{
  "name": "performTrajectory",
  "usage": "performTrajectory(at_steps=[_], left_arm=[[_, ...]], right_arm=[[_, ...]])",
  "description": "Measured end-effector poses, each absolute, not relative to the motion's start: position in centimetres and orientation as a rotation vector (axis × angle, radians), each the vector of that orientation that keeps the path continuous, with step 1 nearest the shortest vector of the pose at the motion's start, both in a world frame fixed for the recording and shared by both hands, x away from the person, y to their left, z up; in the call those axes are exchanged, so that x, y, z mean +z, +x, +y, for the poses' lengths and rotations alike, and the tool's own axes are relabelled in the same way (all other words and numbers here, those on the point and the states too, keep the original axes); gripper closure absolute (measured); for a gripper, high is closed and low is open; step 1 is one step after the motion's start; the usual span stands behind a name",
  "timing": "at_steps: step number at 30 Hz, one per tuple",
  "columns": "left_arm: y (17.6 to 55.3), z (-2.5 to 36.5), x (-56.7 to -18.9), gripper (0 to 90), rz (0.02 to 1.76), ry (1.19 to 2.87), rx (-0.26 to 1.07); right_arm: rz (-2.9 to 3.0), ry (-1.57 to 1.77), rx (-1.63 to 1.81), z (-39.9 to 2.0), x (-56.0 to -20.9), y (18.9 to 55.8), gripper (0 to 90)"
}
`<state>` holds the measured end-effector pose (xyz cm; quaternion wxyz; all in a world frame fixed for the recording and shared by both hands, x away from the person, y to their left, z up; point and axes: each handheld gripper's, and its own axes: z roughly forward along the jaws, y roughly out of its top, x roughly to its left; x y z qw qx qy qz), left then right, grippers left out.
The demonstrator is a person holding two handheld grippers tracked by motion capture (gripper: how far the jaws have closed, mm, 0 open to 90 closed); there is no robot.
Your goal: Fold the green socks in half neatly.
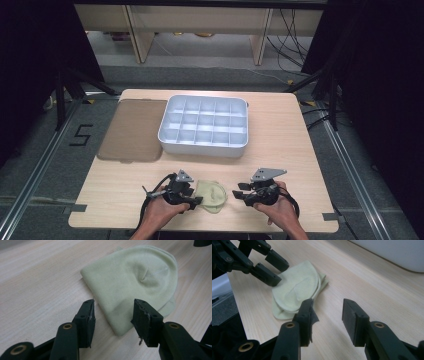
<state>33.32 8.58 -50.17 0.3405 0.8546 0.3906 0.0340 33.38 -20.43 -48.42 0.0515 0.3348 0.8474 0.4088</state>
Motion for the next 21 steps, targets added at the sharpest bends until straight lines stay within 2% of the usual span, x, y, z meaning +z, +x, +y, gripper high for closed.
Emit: performTrajectory(at_steps=[4, 14, 17, 21], left_arm=[[33.41, 8.68, -50.19, 54.6, 1.023, 2.218, 0.076], [33.27, 8.78, -50.38, 71.9, 0.984, 2.205, 0.043], [33.17, 8.73, -50.34, 79.5, 0.986, 2.176, 0.052], [33.08, 8.60, -50.17, 82.5, 0.949, 2.171, 0.068]], right_arm=[[2.597, 0.987, 1.262, -20.27, -48.46, 33.35, 60.8], [2.594, 0.968, 1.268, -20.06, -48.31, 33.19, 61.4], [2.597, 0.937, 1.285, -19.79, -48.29, 33.17, 65.0], [2.600, 0.910, 1.297, -19.41, -48.26, 32.90, 71.5]])
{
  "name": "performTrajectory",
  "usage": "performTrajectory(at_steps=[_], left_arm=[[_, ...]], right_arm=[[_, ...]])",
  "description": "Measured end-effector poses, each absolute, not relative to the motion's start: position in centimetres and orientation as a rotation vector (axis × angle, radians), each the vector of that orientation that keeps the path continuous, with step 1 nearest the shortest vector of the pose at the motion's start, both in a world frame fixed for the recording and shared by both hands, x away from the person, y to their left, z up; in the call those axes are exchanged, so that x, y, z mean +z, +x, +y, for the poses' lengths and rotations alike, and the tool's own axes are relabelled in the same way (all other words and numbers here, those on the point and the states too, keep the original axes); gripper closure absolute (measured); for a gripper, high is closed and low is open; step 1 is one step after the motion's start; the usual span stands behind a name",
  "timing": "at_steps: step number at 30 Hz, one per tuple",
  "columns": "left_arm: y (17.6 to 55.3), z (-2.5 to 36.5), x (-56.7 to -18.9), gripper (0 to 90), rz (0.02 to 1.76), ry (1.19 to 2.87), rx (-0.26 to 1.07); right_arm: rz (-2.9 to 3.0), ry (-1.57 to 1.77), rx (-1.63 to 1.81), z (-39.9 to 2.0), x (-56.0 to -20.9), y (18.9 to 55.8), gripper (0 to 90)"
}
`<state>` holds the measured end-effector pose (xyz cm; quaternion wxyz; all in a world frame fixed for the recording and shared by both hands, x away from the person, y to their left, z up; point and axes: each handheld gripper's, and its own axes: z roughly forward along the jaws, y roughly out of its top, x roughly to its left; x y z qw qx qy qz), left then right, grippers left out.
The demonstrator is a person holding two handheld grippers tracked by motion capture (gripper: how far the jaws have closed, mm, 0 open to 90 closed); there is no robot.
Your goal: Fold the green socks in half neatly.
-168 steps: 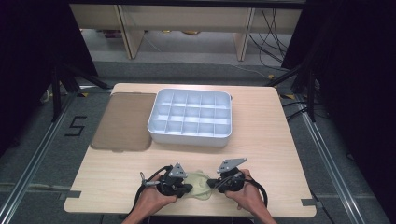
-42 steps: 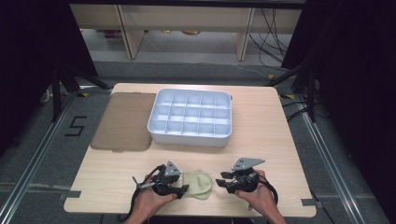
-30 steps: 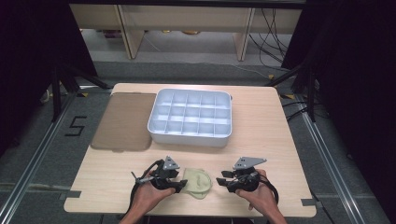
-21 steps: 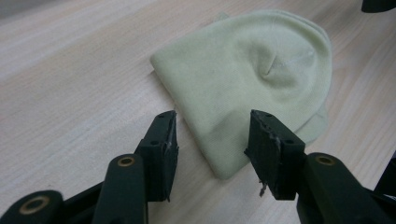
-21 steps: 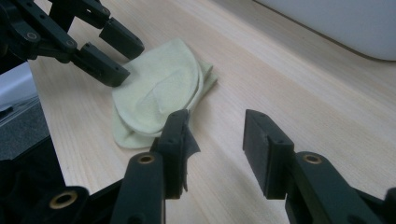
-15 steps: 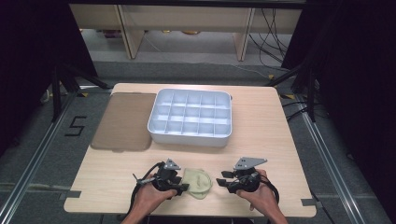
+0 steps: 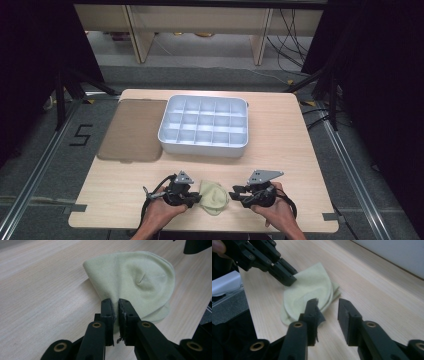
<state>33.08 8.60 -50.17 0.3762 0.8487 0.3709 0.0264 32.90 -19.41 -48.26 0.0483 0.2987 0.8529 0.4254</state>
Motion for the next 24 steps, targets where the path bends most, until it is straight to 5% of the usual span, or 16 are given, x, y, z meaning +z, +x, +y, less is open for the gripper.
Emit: performTrajectory(at_steps=[12, 24], left_arm=[[32.9, 8.9, -49.4, 82.9, 0.928, 2.178, 0.105], [32.8, 8.9, -49.0, 82.9, 0.911, 2.182, 0.122]], right_arm=[[2.621, 0.854, 1.388, -17.5, -48.1, 32.0, 86.2], [2.729, 0.749, 1.337, -13.2, -49.9, 31.9, 88.3]])
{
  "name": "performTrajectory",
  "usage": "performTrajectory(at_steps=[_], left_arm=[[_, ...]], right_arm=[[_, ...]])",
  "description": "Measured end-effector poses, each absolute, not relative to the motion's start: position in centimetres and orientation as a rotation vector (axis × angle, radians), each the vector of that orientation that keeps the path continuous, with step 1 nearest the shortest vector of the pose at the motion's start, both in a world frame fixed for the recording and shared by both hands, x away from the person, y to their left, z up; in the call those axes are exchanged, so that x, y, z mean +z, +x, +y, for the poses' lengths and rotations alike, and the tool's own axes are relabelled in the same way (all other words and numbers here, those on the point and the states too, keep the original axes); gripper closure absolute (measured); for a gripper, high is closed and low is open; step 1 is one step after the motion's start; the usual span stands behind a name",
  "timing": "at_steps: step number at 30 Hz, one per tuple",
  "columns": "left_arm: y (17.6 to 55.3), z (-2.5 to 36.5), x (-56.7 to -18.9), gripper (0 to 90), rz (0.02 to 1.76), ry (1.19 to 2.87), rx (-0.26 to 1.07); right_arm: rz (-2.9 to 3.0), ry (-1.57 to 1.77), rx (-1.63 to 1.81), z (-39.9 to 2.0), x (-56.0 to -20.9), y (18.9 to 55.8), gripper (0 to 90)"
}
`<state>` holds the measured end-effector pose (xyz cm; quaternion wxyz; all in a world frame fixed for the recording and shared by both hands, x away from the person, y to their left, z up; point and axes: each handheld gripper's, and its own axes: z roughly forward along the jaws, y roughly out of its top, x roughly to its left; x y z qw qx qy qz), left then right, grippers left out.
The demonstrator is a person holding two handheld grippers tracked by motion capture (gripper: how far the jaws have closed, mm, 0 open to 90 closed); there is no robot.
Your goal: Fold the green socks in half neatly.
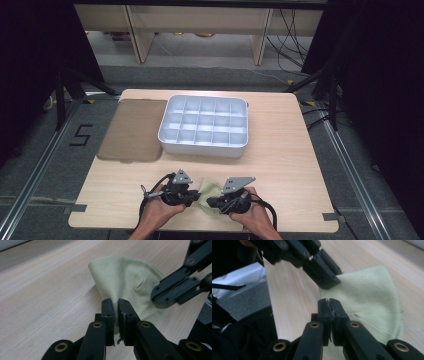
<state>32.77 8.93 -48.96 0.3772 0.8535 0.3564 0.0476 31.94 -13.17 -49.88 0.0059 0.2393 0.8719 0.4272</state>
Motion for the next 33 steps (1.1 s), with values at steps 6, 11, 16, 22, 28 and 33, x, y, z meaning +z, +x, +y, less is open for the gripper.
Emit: performTrajectory(at_steps=[6, 11, 16, 22, 28, 33], left_arm=[[32.6, 8.8, -48.6, 82.9, 0.878, 2.192, 0.138], [32.4, 8.7, -48.4, 82.9, 0.868, 2.191, 0.151], [32.3, 8.7, -48.4, 82.8, 0.868, 2.194, 0.149], [32.3, 8.6, -48.3, 82.8, 0.864, 2.195, 0.158], [32.3, 8.6, -48.2, 82.9, 0.852, 2.196, 0.166], [32.2, 8.6, -48.2, 83.0, 0.852, 2.197, 0.174]], right_arm=[[2.771, 0.743, 1.285, -11.9, -51.3, 32.2, 88.9], [2.773, 0.733, 1.288, -11.5, -51.4, 32.4, 88.8], [2.716, 0.752, 1.301, -12.6, -50.3, 33.0, 88.1], [2.633, 0.816, 1.252, -13.8, -49.9, 35.0, 87.8], [2.624, 0.837, 1.220, -13.5, -50.6, 36.4, 88.1], [2.603, 0.876, 1.199, -13.9, -50.4, 36.5, 87.1]])
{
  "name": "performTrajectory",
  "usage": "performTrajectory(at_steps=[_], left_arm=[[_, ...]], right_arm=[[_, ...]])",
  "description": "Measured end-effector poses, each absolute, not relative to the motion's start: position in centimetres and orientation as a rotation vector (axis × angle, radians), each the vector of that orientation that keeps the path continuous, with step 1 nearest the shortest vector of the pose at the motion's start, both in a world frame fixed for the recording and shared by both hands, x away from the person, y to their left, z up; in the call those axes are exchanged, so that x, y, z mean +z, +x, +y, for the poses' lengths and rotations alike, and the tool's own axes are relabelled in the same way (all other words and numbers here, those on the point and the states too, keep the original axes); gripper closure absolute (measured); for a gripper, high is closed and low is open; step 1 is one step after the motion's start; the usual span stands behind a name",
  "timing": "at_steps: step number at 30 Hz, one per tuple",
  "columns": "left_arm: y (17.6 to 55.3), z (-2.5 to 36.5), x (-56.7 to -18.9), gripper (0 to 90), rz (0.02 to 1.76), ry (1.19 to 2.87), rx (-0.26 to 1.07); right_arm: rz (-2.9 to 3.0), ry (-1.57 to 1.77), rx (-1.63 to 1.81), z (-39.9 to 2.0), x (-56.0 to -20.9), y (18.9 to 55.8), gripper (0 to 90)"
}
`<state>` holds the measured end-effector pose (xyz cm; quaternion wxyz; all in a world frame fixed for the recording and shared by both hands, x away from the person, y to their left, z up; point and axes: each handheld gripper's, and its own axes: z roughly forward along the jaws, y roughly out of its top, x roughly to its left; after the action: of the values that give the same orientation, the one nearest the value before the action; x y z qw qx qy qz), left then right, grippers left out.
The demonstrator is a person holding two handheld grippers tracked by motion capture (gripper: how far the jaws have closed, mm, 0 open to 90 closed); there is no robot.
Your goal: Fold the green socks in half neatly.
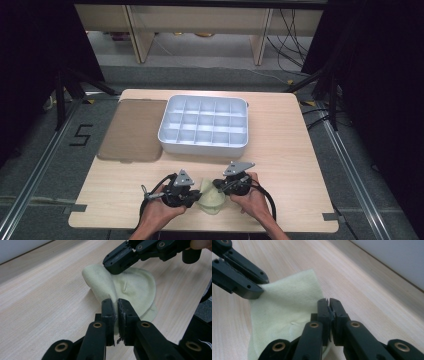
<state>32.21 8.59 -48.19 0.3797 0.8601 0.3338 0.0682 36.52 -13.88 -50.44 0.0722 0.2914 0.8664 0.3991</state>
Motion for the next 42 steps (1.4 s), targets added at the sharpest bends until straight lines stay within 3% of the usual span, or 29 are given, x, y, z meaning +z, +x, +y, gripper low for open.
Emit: performTrajectory(at_steps=[7, 27, 42], left_arm=[[32.3, 8.7, -48.2, 82.7, 0.857, 2.191, 0.198], [31.1, 7.1, -46.9, 82.4, 0.790, 2.158, 0.204], [30.5, 4.3, -47.9, 81.6, 0.669, 2.252, 0.184]], right_arm=[[2.594, 0.854, 1.256, -15.2, -48.4, 35.3, 86.1], [2.708, 0.848, 1.156, -15.4, -50.1, 34.0, 85.6], [2.689, 0.924, 1.211, -16.2, -50.1, 34.6, 83.5]])
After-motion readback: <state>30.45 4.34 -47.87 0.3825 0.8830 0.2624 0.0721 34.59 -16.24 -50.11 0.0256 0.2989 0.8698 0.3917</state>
